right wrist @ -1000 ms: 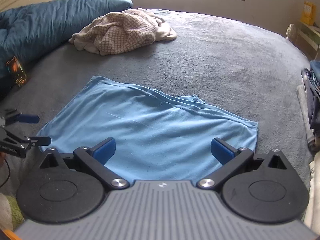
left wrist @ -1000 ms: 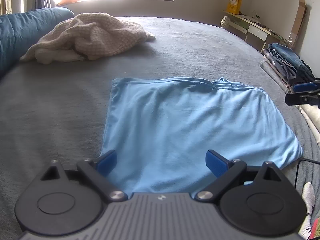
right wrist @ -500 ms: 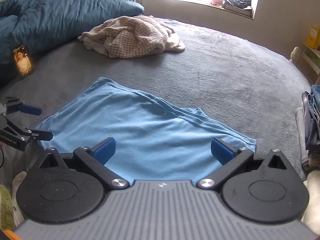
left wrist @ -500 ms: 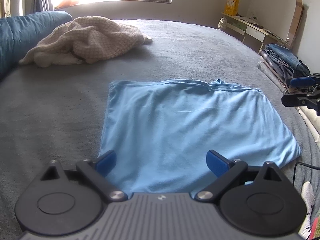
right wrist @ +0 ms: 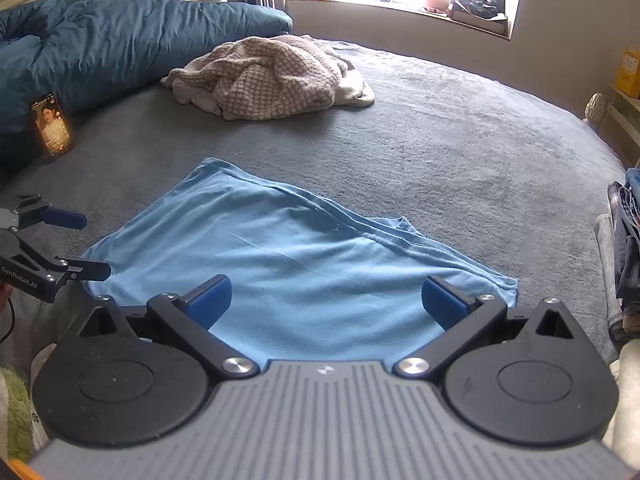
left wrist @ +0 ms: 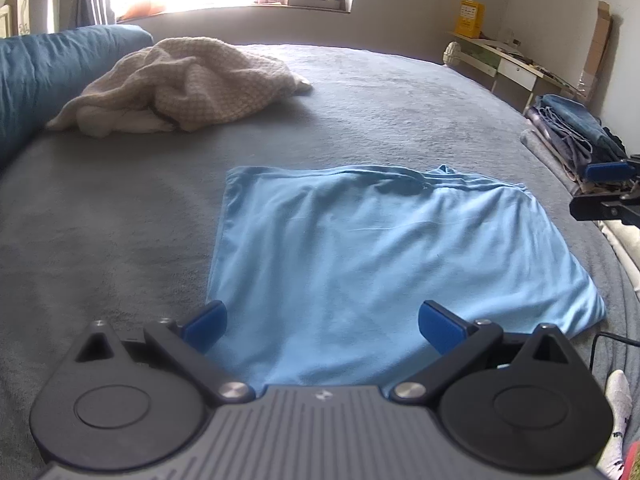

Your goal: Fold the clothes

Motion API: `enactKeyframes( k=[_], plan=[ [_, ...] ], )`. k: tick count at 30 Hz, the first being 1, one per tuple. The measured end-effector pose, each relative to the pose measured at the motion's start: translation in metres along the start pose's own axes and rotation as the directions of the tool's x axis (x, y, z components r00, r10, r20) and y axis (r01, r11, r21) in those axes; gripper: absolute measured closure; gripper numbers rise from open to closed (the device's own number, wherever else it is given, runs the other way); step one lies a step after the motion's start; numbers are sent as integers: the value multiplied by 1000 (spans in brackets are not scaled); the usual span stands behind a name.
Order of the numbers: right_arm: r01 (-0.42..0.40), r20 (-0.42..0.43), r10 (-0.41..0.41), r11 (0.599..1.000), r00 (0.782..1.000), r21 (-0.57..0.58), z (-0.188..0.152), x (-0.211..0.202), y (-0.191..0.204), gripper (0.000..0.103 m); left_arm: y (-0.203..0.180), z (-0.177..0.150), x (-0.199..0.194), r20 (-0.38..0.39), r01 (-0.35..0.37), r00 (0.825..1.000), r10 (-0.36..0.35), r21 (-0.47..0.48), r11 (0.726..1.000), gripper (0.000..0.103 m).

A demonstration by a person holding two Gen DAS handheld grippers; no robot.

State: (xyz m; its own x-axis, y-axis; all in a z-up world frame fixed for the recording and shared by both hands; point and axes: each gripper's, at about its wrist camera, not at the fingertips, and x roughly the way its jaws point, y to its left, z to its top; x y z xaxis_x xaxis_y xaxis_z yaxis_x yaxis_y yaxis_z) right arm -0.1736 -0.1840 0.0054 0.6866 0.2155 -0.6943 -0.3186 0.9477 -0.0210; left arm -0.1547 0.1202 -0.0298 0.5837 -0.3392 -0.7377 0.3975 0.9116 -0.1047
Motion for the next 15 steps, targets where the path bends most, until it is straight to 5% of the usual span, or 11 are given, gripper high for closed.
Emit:
enactKeyframes(
  k=[10,15],
  plan=[
    [-30,-7,30,999,1000,30,-2,1,-3,1,4,-1,2,-7,-32,999,32,2,999,1],
    [-57,-38,57,998,998,1,6,8,-1,1,17,3,11,-89,-95,992,91,-45,994,1]
  ],
)
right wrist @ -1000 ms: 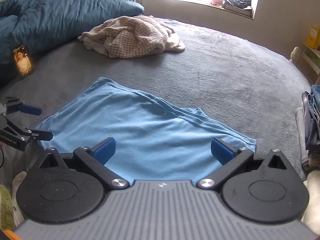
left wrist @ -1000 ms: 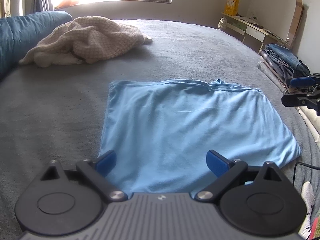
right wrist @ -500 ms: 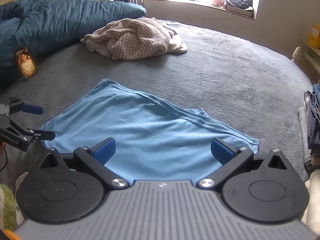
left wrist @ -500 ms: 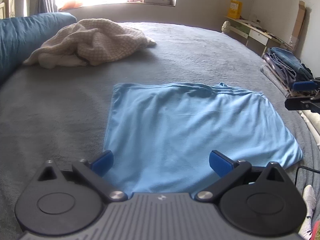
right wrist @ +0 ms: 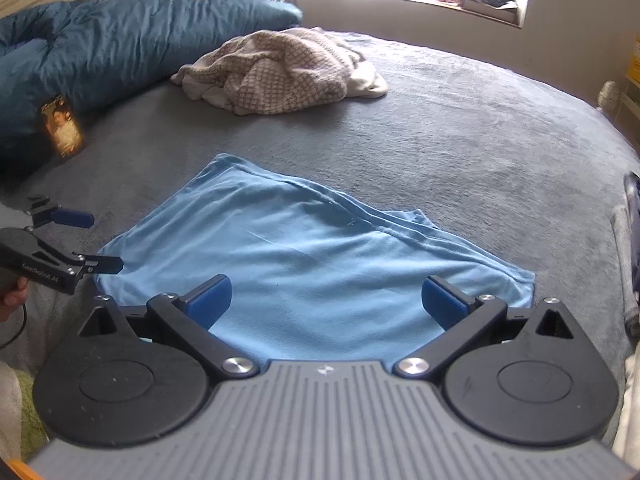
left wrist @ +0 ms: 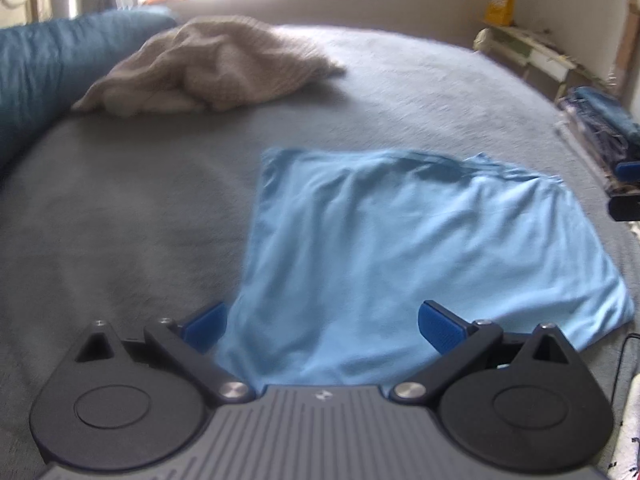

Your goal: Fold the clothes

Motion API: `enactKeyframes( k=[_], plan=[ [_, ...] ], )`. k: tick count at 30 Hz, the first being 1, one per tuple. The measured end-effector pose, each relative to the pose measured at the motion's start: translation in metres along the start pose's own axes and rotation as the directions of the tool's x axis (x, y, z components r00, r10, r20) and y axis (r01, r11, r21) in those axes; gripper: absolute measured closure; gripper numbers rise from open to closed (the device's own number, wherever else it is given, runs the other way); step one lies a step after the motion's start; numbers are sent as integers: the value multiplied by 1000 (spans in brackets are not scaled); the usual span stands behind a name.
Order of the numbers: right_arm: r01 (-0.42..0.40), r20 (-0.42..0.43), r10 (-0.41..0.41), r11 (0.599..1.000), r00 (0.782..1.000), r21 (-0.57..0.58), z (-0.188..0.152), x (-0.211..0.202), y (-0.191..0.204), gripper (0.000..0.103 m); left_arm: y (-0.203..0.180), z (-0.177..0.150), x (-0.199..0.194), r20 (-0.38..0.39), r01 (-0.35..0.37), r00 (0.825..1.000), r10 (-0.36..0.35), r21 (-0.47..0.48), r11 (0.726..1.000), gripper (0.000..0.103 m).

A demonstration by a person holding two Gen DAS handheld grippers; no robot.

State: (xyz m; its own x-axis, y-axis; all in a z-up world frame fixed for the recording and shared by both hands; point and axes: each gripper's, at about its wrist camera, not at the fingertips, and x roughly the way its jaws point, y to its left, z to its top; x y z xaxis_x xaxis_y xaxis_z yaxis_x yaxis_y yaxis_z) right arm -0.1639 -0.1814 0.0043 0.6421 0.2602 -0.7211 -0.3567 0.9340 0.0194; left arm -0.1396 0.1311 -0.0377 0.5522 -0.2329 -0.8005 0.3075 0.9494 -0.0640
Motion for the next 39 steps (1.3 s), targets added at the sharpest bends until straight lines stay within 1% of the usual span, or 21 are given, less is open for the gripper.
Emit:
enactKeyframes(
  k=[3,6,8,12,15,19,22,25,28,31,39],
  plan=[
    [-3,-49,1,998,999,-56,17,15,7,1,10,3,8,-75,-46,996,43,-51,998,1],
    [-22,-94,15,996,995,-82,35,31,14,1,15,3,15,-139,-105,985,97,-53,993,3],
    [-48,-117,37,994,992,-94,47,42,19,1,17,2,18,-162,-126,980,117,-46,991,3],
    [-81,-147,67,992,987,-94,68,71,38,1,23,-1,24,-198,-147,971,134,-55,988,3],
    [-110,-134,106,994,985,-22,77,90,52,1,28,-2,25,-211,-162,967,144,-72,984,3],
    [-196,-103,206,975,973,100,73,110,67,1,32,-3,25,-223,-191,960,167,-89,978,3],
    [-229,-124,247,963,961,146,66,127,78,1,31,-3,26,-240,-205,954,182,-75,976,3],
    [-206,-157,228,968,961,142,64,142,84,2,29,-5,26,-238,-222,950,205,-47,974,3],
    [-195,-133,218,967,967,161,64,146,83,2,28,-4,28,-243,-236,945,220,-38,971,3],
    [-179,-114,198,971,974,157,63,145,82,2,28,-4,29,-244,-244,942,229,-30,969,3],
    [-166,-122,187,972,975,167,55,148,79,3,24,-3,30,-254,-268,933,256,-12,963,3]
  ],
)
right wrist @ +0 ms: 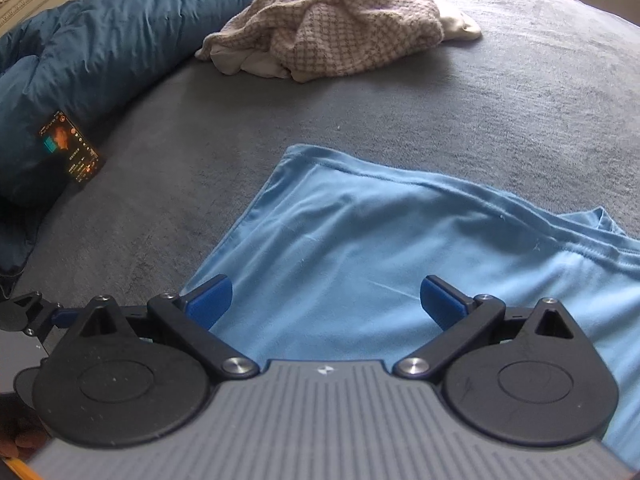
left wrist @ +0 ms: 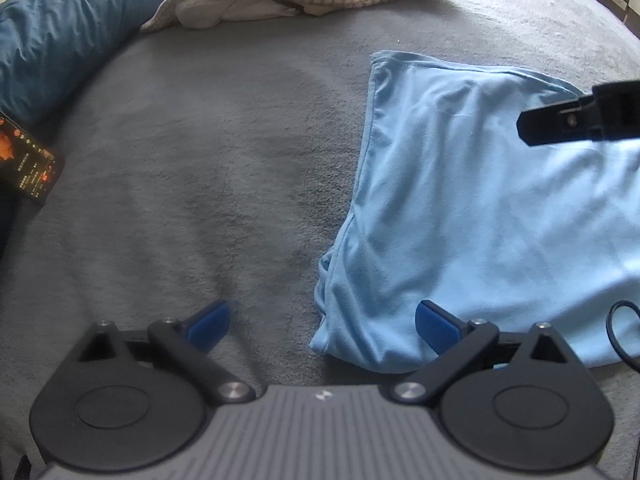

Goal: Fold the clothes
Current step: 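Move the left tool to the shirt edge and pinch it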

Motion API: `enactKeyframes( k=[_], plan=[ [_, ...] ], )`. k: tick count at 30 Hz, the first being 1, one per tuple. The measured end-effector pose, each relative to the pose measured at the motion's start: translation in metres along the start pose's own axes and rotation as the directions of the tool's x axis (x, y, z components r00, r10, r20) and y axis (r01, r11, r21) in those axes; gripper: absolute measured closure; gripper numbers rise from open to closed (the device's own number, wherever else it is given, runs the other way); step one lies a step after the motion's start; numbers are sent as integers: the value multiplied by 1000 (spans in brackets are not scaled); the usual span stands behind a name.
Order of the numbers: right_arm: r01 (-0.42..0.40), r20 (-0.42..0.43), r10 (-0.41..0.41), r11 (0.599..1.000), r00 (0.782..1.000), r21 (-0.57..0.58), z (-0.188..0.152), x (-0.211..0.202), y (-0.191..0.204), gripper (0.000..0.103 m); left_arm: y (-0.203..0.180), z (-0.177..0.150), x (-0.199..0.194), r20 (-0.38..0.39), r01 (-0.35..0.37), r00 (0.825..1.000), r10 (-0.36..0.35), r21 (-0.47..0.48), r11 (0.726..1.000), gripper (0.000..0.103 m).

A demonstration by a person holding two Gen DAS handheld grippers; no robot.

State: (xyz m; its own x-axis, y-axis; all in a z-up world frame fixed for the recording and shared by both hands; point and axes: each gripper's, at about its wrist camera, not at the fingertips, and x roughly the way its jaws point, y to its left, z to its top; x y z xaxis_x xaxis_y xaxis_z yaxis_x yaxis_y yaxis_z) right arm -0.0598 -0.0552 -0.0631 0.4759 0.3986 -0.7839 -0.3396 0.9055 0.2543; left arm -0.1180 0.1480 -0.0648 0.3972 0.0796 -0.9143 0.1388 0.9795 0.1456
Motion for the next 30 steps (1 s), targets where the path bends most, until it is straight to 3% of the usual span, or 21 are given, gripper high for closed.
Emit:
enactKeyframes(
  k=[5,11,15,17,20,26,30],
  plan=[
    [-9,-5,9,1000,1000,-6,-6,1,3,6,2,-1,-3,8,6,1000,-6,5,1000,3],
    [-27,17,27,999,999,-18,-5,-4,4,7,34,-28,-26,157,127,981,-118,-53,990,5],
    [-33,19,33,999,999,5,-5,-4,-1,7,39,-44,-25,155,229,964,-214,-84,970,8],
    [-35,16,35,999,999,17,-5,-3,-3,7,36,-45,-22,143,298,948,-283,-95,950,17],
    [-38,14,37,999,999,27,-7,-4,-4,7,32,-44,-16,132,345,934,-331,-96,934,24],
    [-37,18,37,999,999,30,-8,-6,-3,7,39,-45,7,102,405,914,-392,-221,887,45],
    [-38,19,38,999,999,32,-7,-6,-3,7,50,-45,20,128,424,905,-405,-310,851,50]
  ],
)
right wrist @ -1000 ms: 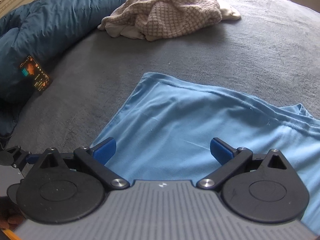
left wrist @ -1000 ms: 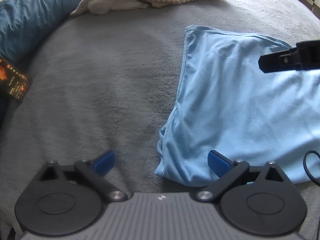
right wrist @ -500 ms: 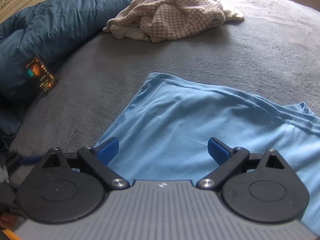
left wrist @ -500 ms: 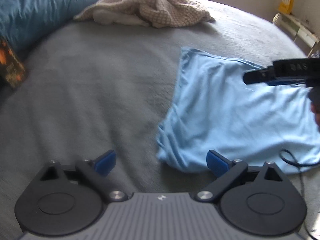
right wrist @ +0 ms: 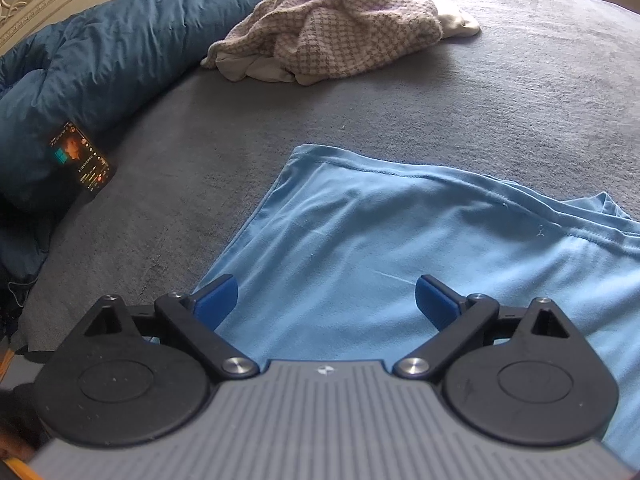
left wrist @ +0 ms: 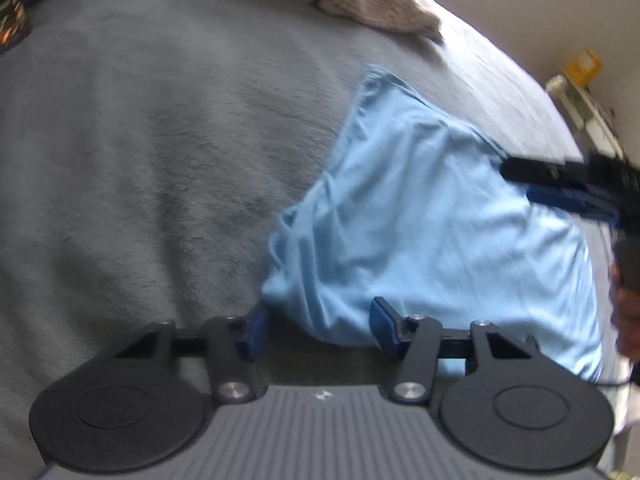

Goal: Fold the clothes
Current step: 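Move the left tool to the shirt edge and pinch it, then pinch the light-blue shirt edge with the right tool while the left tool holds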

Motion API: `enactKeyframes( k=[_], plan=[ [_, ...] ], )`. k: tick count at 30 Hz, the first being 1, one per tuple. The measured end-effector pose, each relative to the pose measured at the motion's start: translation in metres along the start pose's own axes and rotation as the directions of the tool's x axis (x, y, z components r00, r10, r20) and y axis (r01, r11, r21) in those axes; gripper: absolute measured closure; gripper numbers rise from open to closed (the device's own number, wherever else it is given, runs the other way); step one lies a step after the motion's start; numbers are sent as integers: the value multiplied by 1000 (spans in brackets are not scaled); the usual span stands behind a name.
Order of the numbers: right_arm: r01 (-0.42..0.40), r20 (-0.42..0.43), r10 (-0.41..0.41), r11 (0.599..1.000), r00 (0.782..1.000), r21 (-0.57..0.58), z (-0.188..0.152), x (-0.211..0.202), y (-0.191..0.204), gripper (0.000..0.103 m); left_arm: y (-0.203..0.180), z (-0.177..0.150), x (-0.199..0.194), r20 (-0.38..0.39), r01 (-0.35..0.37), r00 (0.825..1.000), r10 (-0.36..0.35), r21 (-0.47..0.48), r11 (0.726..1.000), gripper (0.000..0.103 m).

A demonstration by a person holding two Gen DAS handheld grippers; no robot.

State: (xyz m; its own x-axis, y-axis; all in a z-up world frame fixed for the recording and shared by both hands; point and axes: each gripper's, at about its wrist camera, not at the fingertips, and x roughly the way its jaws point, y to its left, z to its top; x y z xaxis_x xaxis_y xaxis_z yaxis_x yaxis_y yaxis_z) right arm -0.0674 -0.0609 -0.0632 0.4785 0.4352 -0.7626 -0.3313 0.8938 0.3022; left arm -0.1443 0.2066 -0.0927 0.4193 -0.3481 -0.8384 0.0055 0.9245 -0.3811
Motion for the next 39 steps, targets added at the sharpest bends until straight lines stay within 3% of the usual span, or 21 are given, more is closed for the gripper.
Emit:
enactKeyframes(
  k=[3,5,9,12,16,21,25,34,37,39],
  plan=[
    [-1,-4,1,1000,1000,2,0,1,1,7,4,1,2,29,15,999,-14,-39,999,57],
    [-3,-10,3,1000,1000,12,0,2,-1,7,4,2,2,43,11,999,-9,-40,999,72],
    [-25,-20,26,999,999,42,5,6,-3,9,6,5,4,50,5,999,-2,-49,999,92],
    [-58,-23,59,997,998,57,17,13,0,14,4,6,3,60,-14,998,15,-30,999,96],
    [-89,-48,94,992,994,92,43,39,9,18,-11,3,-3,119,-56,992,47,72,996,98],
    [-53,-138,71,990,988,132,66,85,17,19,-29,2,-21,214,-47,977,3,201,978,98],
    [-13,-219,35,995,975,104,77,112,27,18,-51,-2,-33,267,-35,962,-64,349,937,98],
    [35,-317,-60,996,946,-86,81,132,52,12,-105,-18,-32,310,-45,931,-194,622,781,98],
    [40,-326,-78,992,942,-119,79,131,55,15,-111,-21,-31,304,-36,928,-213,645,763,98],
    [54,-321,-94,990,942,-132,79,129,54,23,-112,-21,-32,304,-34,927,-220,650,759,98]
  ],
)
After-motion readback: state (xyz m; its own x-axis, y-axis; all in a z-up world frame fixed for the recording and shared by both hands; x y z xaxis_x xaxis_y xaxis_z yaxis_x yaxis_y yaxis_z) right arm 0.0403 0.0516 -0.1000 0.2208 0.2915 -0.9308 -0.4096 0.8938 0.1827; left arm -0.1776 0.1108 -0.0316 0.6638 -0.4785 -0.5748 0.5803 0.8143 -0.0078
